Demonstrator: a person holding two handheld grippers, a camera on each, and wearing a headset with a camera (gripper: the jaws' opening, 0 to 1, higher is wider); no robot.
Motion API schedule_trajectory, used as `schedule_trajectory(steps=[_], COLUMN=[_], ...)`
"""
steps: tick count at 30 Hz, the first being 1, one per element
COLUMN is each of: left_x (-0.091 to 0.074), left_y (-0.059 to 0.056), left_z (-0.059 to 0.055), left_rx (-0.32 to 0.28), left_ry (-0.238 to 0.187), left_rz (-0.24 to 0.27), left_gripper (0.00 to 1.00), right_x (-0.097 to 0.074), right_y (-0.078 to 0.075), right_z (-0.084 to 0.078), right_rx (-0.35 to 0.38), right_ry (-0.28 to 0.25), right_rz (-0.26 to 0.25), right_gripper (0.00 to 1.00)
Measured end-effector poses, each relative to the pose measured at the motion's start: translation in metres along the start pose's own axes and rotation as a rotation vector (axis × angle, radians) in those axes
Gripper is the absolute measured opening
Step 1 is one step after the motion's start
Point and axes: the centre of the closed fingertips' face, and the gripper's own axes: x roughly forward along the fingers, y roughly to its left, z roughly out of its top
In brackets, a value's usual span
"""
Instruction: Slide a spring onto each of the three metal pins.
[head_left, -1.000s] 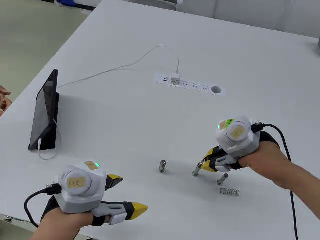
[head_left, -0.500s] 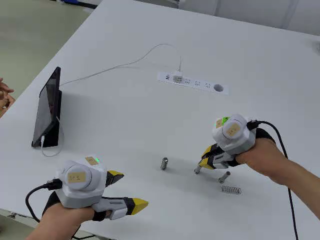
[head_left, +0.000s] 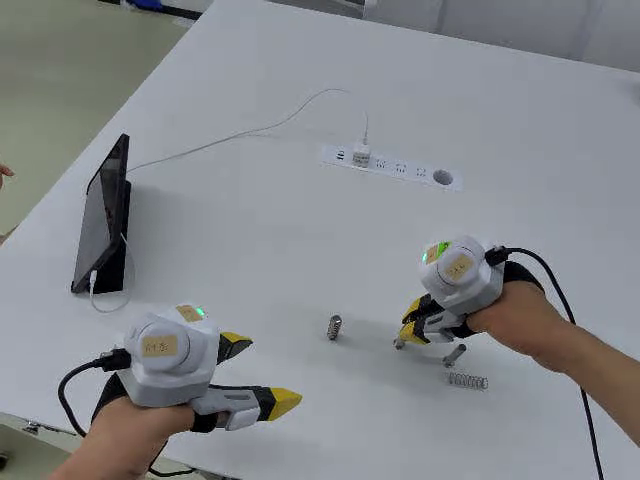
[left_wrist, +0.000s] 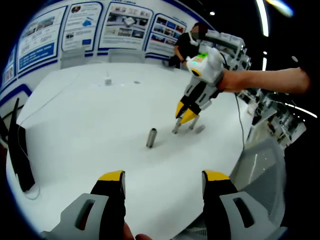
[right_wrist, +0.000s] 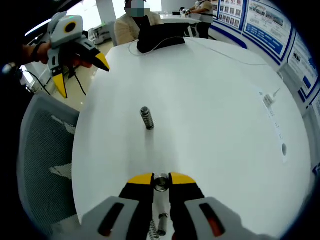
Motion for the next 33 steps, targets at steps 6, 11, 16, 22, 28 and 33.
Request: schedule_trajectory(steps=[6,11,16,22,28,33], left_x=[0.000,0.001,0.001,0.000,0.001,0.002], left_y=[0.000,-0.002,-0.002,-0.001,-0.003,-0.010], left_z=[0.002,0.000,-0.002,-0.001,0.000,0.001], left_rx=[-0.004,-0.007,-0.010,-0.011,-0.009,-0.005], left_ry=[-0.005,-0.004,-0.001,-0.001,-0.003,-0.004], left_rz=[0.001,0.000,0.001,0.003,-0.002,-0.010], left_gripper=[0.63,0.63,0.63,0.63,0.63,0.63], right_x=[0.008,0.015,0.019,0.018,0.009,0.003], right_y=[0.000,0.002,0.004,0.006,0.007,0.006], right_z=[-0.006,-0.011,-0.014,-0.017,-0.020,-0.027], right_rx=[0.012,0.018,0.018,0.019,0.033,0.066], right_ry=[0.006,0.015,0.024,0.033,0.010,0.005], right_rz=[0.001,0.012,0.022,0.020,-0.008,-0.044], right_gripper=[0.13,0.13,0.14,0.20,0.30,0.40])
